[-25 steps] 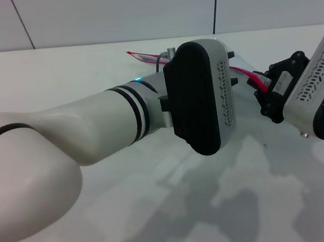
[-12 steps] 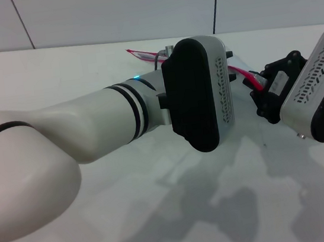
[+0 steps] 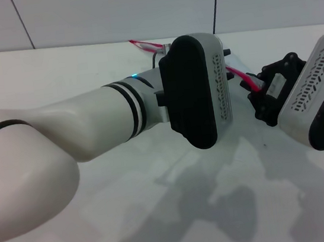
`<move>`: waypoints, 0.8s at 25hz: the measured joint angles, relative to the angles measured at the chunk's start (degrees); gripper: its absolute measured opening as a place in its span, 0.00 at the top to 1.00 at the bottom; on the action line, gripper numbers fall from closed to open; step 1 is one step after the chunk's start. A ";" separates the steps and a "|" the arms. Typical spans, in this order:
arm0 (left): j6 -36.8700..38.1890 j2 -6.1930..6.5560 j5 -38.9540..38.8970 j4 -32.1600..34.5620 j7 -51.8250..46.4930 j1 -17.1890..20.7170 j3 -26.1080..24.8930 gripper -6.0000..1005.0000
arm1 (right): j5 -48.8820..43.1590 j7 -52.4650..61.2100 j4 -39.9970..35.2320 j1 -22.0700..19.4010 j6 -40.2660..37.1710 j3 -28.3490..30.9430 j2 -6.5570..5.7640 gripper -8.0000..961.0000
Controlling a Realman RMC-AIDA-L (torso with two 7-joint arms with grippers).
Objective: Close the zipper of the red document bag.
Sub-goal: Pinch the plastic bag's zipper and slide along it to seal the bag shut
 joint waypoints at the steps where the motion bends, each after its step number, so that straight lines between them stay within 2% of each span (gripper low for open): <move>1: 0.00 0.00 0.00 -0.01 0.00 -0.04 -0.02 0.64 | 0.01 -0.16 -0.02 -0.01 0.00 -0.04 0.02 0.94; 20: -0.03 -0.01 0.00 -0.22 0.01 -0.16 0.39 0.65 | -0.24 -0.38 0.33 -0.01 0.10 -0.03 -0.02 0.94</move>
